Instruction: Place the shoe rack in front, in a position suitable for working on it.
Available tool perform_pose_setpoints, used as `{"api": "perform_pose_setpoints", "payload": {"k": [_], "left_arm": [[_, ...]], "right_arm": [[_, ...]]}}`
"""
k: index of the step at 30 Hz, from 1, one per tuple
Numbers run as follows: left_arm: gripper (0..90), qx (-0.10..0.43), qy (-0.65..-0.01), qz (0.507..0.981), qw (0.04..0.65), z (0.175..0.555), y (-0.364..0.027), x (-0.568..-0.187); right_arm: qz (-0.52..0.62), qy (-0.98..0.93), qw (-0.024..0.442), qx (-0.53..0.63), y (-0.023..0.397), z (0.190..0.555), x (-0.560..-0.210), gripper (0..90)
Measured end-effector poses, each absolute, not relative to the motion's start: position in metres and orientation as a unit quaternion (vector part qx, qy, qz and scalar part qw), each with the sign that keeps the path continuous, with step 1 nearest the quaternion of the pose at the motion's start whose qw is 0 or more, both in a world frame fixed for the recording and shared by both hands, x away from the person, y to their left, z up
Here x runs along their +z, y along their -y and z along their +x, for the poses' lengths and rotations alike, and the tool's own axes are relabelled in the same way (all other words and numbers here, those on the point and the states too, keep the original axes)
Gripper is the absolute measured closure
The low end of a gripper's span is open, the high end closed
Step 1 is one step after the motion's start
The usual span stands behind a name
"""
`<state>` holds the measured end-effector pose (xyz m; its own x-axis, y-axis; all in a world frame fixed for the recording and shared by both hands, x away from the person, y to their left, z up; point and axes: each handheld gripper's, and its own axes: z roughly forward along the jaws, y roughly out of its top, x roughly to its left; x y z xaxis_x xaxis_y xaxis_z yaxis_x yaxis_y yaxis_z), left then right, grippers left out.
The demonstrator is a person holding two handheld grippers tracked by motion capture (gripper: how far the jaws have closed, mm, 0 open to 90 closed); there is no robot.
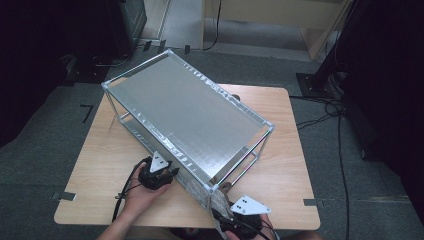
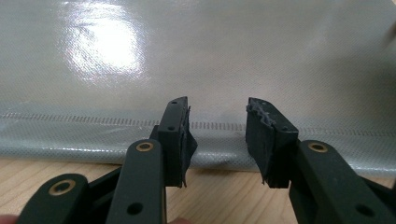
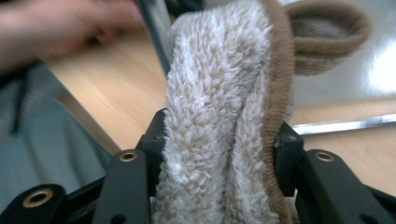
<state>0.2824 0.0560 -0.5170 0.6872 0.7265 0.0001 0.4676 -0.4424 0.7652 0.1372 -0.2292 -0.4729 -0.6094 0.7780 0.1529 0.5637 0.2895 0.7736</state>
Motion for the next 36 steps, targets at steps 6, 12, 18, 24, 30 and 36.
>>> {"api": "perform_pose_setpoints", "payload": {"k": [6, 12, 18, 24, 30, 36], "left_arm": [[59.8, 0.167, -0.358, 0.833, 0.388, 0.282, -0.056, -0.517], [59.8, 0.168, -0.357, 0.833, 0.387, 0.282, -0.056, -0.517], [59.8, 0.168, -0.357, 0.833, 0.387, 0.282, -0.056, -0.517], [59.8, 0.168, -0.357, 0.834, 0.386, 0.282, -0.056, -0.517], [59.2, 0.162, -0.359, 0.832, 0.391, 0.283, -0.057, -0.517], [55.4, 0.152, -0.357, 0.83, 0.4, 0.284, -0.059, -0.517]], "right_arm": [[0.474, -0.768, 0.157, 0.401, 0.25, 0.149, -0.48, 54.0], [0.567, -0.697, 0.225, 0.377, 0.303, 0.158, -0.482, 53.8], [0.652, -0.616, 0.266, 0.354, 0.355, 0.163, -0.496, 51.9], [0.627, -0.66, 0.242, 0.336, 0.358, 0.171, -0.515, 29.2], [0.612, -0.642, 0.308, 0.345, 0.339, 0.162, -0.485, 14.3], [0.521, -0.674, 0.282, 0.441, 0.299, 0.144, -0.454, 16.3]]}}
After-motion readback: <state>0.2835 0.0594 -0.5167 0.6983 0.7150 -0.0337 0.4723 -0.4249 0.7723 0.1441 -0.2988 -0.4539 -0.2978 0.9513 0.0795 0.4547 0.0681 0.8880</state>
